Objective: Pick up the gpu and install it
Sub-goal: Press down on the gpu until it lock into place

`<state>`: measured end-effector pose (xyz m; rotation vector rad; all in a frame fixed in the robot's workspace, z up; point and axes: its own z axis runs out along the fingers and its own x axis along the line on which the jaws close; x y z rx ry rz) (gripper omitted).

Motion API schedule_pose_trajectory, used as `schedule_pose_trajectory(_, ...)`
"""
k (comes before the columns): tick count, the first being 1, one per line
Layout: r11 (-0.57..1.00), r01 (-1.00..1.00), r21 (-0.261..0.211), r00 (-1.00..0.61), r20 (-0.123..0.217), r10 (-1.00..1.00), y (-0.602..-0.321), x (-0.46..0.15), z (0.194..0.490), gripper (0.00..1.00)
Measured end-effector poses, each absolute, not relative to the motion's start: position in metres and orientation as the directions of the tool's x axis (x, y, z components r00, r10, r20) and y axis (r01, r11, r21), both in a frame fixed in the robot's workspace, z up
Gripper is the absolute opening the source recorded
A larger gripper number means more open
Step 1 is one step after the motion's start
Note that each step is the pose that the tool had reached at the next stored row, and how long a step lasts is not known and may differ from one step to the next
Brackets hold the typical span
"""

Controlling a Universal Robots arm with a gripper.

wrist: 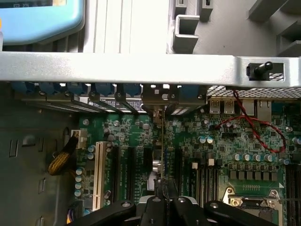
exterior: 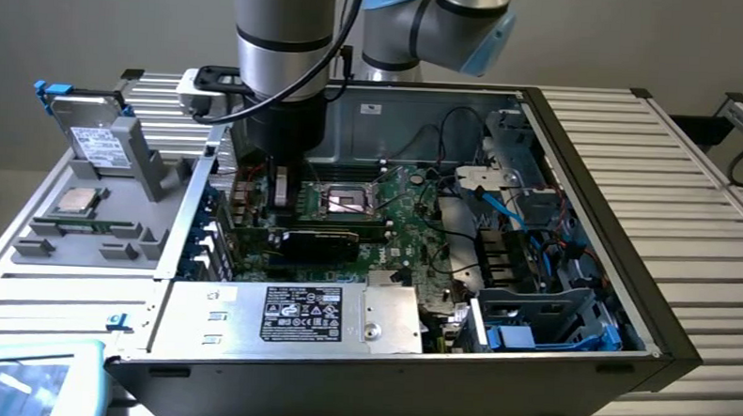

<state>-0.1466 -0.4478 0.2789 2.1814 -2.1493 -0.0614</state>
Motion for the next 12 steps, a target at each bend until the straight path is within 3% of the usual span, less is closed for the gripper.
schedule_pose_trajectory(12,-0.014,-0.996,0.084,0.016,0.026,-1.000,-0.4490,-0.1525,0.2773,0.12)
